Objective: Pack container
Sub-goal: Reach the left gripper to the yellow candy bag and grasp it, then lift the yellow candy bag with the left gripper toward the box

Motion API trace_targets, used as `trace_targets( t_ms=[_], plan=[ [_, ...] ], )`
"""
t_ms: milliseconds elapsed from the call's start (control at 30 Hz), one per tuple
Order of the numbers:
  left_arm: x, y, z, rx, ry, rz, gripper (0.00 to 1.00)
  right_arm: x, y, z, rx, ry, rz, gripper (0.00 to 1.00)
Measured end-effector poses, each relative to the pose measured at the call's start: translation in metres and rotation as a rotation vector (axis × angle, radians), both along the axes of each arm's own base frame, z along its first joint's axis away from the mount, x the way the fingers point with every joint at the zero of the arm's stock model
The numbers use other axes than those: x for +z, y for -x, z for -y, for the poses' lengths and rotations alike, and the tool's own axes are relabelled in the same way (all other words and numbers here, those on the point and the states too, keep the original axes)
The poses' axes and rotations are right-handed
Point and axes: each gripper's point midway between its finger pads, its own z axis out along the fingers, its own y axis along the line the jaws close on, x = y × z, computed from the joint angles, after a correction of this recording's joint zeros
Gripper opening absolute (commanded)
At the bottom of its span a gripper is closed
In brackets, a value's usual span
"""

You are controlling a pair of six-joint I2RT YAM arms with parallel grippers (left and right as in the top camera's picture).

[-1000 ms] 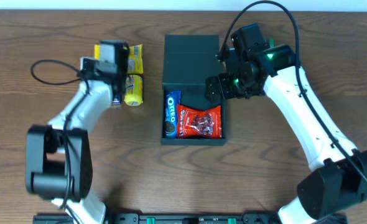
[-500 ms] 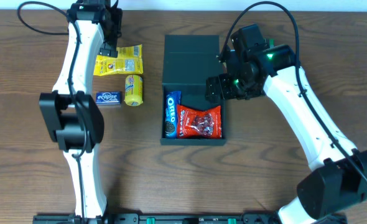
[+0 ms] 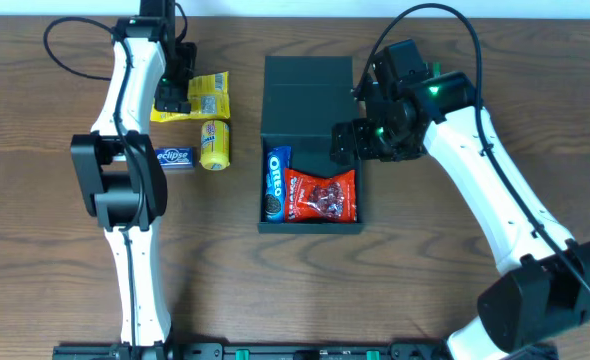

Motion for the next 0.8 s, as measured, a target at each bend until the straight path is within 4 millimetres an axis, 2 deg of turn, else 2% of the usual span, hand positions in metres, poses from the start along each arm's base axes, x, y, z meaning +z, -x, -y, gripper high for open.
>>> trace_targets(
  t_ms=[200,467,567,800],
  plan=[
    [-0.029,0.004,0.004,0.013,0.026,-0.057,0.96,0.000,0.000,0.000,-0.001,0.000,-0.001,0.99],
    [-0.029,0.003,0.002,0.016,0.032,-0.053,0.96,0.000,0.000,0.000,-0.001,0.000,-0.001,0.99],
    [-0.030,0.002,0.002,0.011,0.031,-0.052,1.00,0.000,0.000,0.000,-0.001,0.001,-0.002,0.99],
    [-0.037,0.002,0.004,0.011,0.039,-0.060,0.81,-0.001,0.004,0.001,-0.001,0.006,-0.017,0.99]
  ],
)
